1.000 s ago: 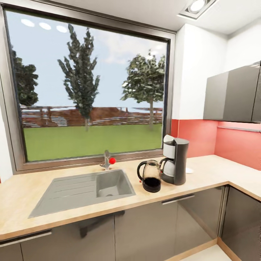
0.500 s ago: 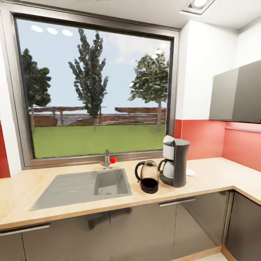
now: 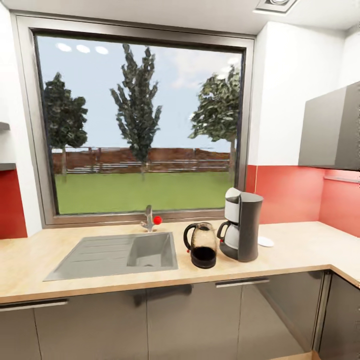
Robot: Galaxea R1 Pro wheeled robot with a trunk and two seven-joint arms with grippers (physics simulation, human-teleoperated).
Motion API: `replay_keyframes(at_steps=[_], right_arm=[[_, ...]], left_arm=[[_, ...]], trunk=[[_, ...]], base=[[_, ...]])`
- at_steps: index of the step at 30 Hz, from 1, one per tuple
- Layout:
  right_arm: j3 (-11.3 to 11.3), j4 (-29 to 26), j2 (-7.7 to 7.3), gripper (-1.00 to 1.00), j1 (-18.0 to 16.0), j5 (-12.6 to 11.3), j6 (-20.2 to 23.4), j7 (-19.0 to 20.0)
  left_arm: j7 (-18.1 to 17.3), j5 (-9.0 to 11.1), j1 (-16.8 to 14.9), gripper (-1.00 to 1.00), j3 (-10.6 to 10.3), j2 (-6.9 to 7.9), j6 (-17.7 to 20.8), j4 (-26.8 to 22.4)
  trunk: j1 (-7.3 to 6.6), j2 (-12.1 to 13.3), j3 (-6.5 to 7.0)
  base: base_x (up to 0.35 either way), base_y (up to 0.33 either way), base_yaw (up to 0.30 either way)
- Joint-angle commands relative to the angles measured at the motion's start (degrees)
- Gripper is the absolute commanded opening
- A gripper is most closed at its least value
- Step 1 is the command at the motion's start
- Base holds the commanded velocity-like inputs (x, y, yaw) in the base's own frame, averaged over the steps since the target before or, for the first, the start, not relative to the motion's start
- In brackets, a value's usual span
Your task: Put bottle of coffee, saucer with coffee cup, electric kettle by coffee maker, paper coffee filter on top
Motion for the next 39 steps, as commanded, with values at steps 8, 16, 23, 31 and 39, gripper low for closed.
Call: replay_keyframes(at_steps=[8, 16, 23, 31, 39], right_arm=[[0.4, 0.2, -0.04, -1.00, -0.1, -0.4, -0.4, 0.3], [0.4, 0.2, -0.09, -1.00, -0.1, -0.3, -0.2, 0.4], [0.4, 0.2, -0.24, -1.00, 0.0, -0.2, -0.3, 0.8], [0.4, 0.2, -0.40, -1.00, 0.1, 0.0, -0.3, 1.2], [0.4, 0.2, -0.53, -1.00, 0.6, -0.1, -0.4, 2.0]], left_arm=[[-0.2, 0.0, 0.1, 1.00, 0.4, -0.01, -0.1, -0.1], [-0.2, 0.0, 0.1, 1.00, 0.4, -0.01, -0.1, -0.1], [-0.2, 0.0, 0.1, 1.00, 0.4, -0.01, -0.1, -0.1], [-0.2, 0.0, 0.1, 1.00, 0.4, -0.01, -0.1, -0.1], [-0.2, 0.0, 0.1, 1.00, 0.4, -0.01, 0.0, -0.1]], trunk=[[0.02, 0.0, -0.01], [0.02, 0.0, -0.01], [0.02, 0.0, -0.01], [0.02, 0.0, -0.01], [0.02, 0.0, -0.01]], base=[[0.000, -0.290, 0.002], [0.000, -0.293, 0.000], [0.000, -0.294, 0.000], [0.000, -0.294, 0.000], [0.000, -0.294, 0.000]])
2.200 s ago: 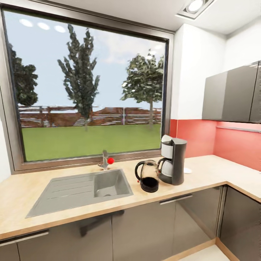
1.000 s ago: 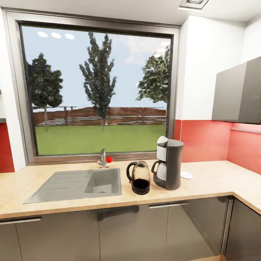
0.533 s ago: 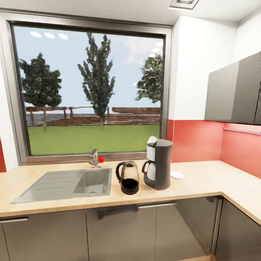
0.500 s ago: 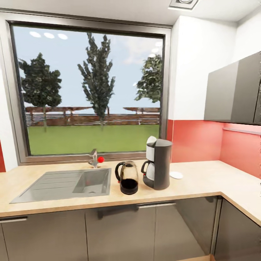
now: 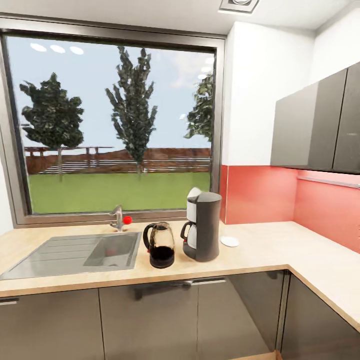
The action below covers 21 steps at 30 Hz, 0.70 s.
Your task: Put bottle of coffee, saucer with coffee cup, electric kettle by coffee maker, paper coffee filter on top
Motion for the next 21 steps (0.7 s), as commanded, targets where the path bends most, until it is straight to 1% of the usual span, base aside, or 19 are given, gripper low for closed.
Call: replay_keyframes(at_steps=[1, 5, 10, 11, 14, 15, 16, 19, 21], right_arm=[[0.4, 0.2, 0.00, -1.00, -0.1, -0.4, -0.3, 0.3], [0.4, 0.2, 0.03, -1.00, 0.0, -0.3, -0.5, 0.3], [0.4, 0.2, 0.00, -1.00, 0.0, -0.4, -1.5, 0.3], [0.2, 0.0, 0.35, -1.00, 0.0, -0.5, -1.9, -0.4], [0.3, 0.0, 0.70, -1.00, 0.0, 0.1, -1.7, -0.4], [0.4, -0.1, 0.95, -1.00, 0.0, 0.2, -1.7, -0.5], [0.3, -0.1, 0.99, -1.00, 0.0, 0.1, -1.6, -0.6], [0.1, -0.2, 1.25, -1.00, 0.0, -0.2, -1.1, -1.7], [0.1, -0.6, 2.02, -1.00, 0.0, -0.2, -0.2, -2.9]], left_arm=[[-0.2, 0.0, 0.1, 1.00, 0.4, -0.01, -0.1, -0.1], [-0.2, 0.0, 0.1, 1.00, 0.4, -0.01, -0.1, -0.1], [-0.2, 0.0, 0.1, 1.00, 0.5, -0.01, -0.3, -0.1], [-0.4, 0.6, 0.1, 1.00, 1.1, 0.22, -0.3, -0.1], [-0.6, 1.1, 0.1, 1.00, 1.4, 0.37, -0.3, -0.2], [-0.6, 2.3, 0.1, 1.00, 1.4, 0.58, -0.3, -0.2], [-0.6, 2.6, 0.1, 1.00, 1.5, 0.65, -0.3, -0.2], [-0.7, 3.0, 0.1, 1.00, 1.4, 0.80, -0.2, -0.2], [-0.7, 3.1, 0.1, 1.00, 1.4, 0.86, -0.2, -0.2]], trunk=[[0.02, 0.0, -0.01], [0.02, 0.0, -0.01], [0.02, 0.0, -0.01], [0.02, 0.0, -0.01], [0.02, 0.0, -0.01], [0.02, 0.0, -0.01], [0.02, 0.0, -0.01], [0.02, 0.0, -0.01], [0.02, 0.0, -0.01]], base=[[0.000, -0.294, 0.000], [0.000, -0.265, 0.000], [0.000, -0.083, 0.000], [0.000, 0.000, 0.000], [0.000, 0.000, 0.000], [0.000, 0.000, 0.000], [0.000, 0.000, 0.000], [0.000, 0.000, 0.000], [0.000, 0.000, 0.000]])
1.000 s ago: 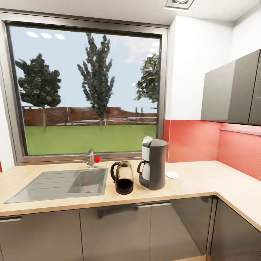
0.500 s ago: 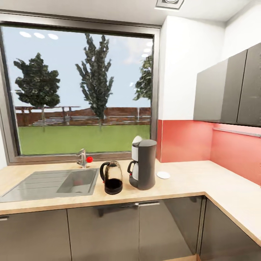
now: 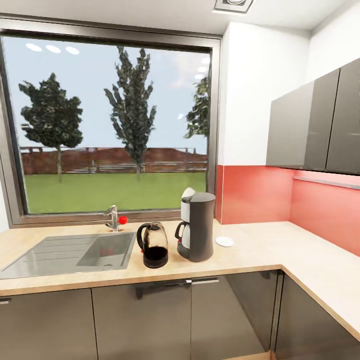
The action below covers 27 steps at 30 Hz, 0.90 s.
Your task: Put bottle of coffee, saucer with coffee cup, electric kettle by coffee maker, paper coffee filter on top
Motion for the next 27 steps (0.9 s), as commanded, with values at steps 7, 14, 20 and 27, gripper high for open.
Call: replay_keyframes(at_steps=[7, 14, 20, 27], right_arm=[[0.4, -9.1, 2.43, -1.00, 0.0, -0.3, 5.4, -3.0], [0.3, -30.0, 2.46, -1.00, 0.0, -0.3, 22.1, -5.5], [-0.6, -44.8, 2.50, -1.00, -0.2, -0.4, 32.7, -5.6], [-4.8, -56.6, 2.79, -1.00, -0.2, -0.5, 34.4, -5.8]], left_arm=[[-0.3, 0.0, 0.1, 1.00, 0.4, 0.84, 0.0, -0.1], [-0.2, -0.4, 0.1, 1.00, 0.2, 1.43, 0.1, -0.2], [-0.2, -0.5, 0.1, 1.00, 0.1, 1.42, 0.1, -0.2], [0.2, -0.7, 0.1, 1.00, -0.2, 1.34, 0.8, -0.2]], trunk=[[0.02, 0.0, -0.01], [0.02, 0.0, -0.01], [0.02, 0.0, -0.01], [0.02, 0.0, -0.01]], base=[[0.000, 0.000, 0.000], [0.000, 0.000, 0.000], [0.000, 0.000, 0.000], [0.000, 0.000, 0.000]])
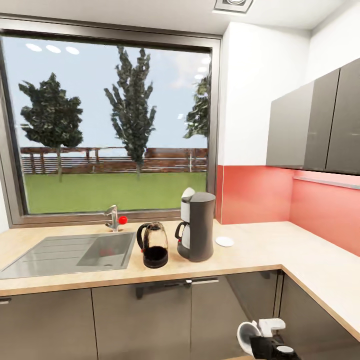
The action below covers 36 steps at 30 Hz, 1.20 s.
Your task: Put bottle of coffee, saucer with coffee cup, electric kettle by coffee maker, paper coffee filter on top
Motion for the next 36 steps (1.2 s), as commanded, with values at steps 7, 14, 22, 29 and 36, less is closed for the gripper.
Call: replay_keyframes(at_steps=[7, 14, 22, 29, 36], right_arm=[[-2.1, -14.2, 0.11, -1.00, -0.8, -2.3, 11.0, -0.7], [-2.3, -20.3, 0.15, -1.00, -2.0, -2.6, 14.8, -3.1], [-2.4, -22.3, 0.16, -1.00, -2.6, -2.9, 14.5, -3.9], [-3.9, -22.6, 0.21, -1.00, -7.7, -3.5, 16.5, -5.3], [-6.3, -22.3, 0.35, -1.00, -16.4, -7.7, 26.9, -7.6]], left_arm=[[-0.2, -0.1, 0.0, 1.00, 0.3, -0.21, 0.0, -0.1], [-0.1, 0.0, 0.1, 1.00, 0.3, -0.20, 0.0, -0.1], [-0.1, 0.0, 0.0, 1.00, 0.3, -0.20, 0.0, -0.1], [-0.2, 0.0, 0.0, 1.00, 0.3, -0.20, 0.0, -0.1], [-0.2, 0.0, 0.0, 1.00, 0.2, -0.20, 0.0, -0.1]], trunk=[[0.02, 0.0, -0.02], [0.02, 0.0, -0.02], [0.02, 0.0, -0.02], [0.02, 0.0, -0.02], [0.02, 0.0, -0.02]], base=[[0.000, 0.000, 0.000], [0.000, 0.000, 0.000], [0.000, 0.000, 0.000], [0.000, 0.000, 0.000], [0.000, 0.000, 0.000]])
